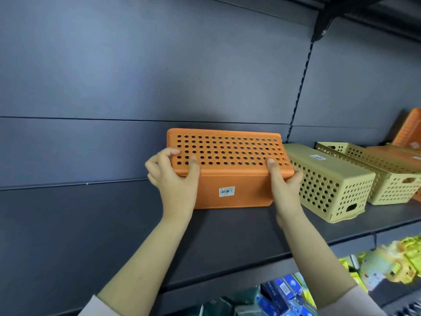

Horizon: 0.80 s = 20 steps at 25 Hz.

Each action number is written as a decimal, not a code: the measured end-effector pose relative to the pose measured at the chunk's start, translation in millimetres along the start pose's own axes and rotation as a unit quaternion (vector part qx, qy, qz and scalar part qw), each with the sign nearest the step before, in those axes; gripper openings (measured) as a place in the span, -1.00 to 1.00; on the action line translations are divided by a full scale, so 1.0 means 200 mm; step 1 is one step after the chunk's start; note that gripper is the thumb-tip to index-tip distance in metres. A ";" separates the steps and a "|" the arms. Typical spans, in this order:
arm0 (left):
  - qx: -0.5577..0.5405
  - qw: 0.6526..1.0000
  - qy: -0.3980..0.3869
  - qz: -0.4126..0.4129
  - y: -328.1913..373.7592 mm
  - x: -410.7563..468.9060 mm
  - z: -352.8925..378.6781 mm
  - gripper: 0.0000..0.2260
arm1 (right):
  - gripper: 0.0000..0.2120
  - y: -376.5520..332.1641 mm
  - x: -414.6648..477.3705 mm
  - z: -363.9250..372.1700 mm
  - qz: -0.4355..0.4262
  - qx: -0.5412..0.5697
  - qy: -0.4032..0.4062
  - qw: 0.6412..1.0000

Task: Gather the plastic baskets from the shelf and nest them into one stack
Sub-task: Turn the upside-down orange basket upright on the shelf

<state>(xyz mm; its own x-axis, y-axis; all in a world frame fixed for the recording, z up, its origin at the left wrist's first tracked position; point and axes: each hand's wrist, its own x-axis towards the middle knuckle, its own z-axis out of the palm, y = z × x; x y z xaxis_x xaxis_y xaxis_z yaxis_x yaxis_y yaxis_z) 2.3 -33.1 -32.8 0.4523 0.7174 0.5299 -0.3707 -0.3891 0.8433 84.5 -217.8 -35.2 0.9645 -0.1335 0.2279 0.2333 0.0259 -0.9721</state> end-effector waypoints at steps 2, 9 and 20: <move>-0.006 0.999 -0.024 0.024 -0.01 -0.03 -0.05 -0.66 | -0.36 0.02 -0.06 -0.04 -0.015 0.034 -0.021 0.999; 0.030 0.993 -0.091 0.065 -0.06 -0.18 -0.18 -0.25 | -0.45 0.18 -0.20 -0.12 -0.024 0.015 0.000 1.000; 0.057 0.992 -0.106 0.027 -0.05 -0.20 -0.15 -0.50 | -0.15 0.21 -0.20 -0.15 -0.055 -0.019 -0.031 0.998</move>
<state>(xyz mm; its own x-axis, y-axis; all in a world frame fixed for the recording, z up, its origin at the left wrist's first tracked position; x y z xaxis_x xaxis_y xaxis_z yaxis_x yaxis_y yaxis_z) -36.5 -41.1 -66.1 0.6000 0.5600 0.5714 -0.3101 -0.4956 0.8113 50.9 -240.7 -86.2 0.9394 -0.0724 0.3350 0.3342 -0.0232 -0.9422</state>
